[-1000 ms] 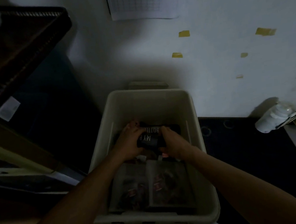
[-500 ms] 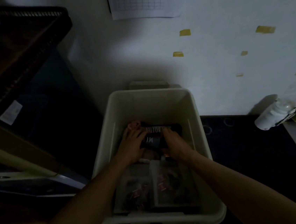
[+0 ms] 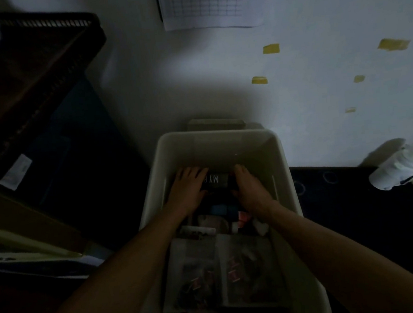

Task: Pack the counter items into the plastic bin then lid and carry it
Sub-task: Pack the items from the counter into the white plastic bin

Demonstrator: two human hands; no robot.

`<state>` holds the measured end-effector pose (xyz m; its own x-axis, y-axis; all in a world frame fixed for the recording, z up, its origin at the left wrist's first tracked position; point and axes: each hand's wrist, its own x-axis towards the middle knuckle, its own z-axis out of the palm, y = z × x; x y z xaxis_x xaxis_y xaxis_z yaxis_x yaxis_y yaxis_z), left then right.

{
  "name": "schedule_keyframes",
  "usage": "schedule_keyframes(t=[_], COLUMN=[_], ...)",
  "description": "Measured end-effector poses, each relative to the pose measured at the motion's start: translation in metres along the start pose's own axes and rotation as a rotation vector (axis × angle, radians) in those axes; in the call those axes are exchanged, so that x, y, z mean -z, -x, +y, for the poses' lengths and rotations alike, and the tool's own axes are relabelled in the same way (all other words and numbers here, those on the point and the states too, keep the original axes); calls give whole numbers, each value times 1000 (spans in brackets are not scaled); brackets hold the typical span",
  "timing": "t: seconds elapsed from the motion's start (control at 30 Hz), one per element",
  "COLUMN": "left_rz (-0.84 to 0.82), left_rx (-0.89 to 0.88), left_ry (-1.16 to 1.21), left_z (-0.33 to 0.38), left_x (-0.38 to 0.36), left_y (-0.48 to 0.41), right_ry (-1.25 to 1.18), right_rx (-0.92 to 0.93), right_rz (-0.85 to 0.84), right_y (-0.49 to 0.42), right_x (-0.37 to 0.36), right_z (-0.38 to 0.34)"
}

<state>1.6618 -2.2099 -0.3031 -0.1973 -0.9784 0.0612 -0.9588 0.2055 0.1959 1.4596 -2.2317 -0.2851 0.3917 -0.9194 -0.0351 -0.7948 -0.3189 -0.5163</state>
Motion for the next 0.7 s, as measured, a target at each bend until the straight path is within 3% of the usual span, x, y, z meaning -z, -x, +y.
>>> schedule_keyframes(t=[0.17, 0.33, 0.7], left_rz=[92, -30, -78], left_rx=[13, 44, 92], left_ry=[39, 67, 95], left_z=[-2, -8, -1], left_x=[-3, -20, -24], left_y=[-12, -5, -3], right_ry=[-53, -50, -45], right_rx=[-22, -53, -91], right_rz=[19, 19, -45], right_y=[-17, -29, -25], right_x=[0, -5, -6], right_z=[7, 16, 17])
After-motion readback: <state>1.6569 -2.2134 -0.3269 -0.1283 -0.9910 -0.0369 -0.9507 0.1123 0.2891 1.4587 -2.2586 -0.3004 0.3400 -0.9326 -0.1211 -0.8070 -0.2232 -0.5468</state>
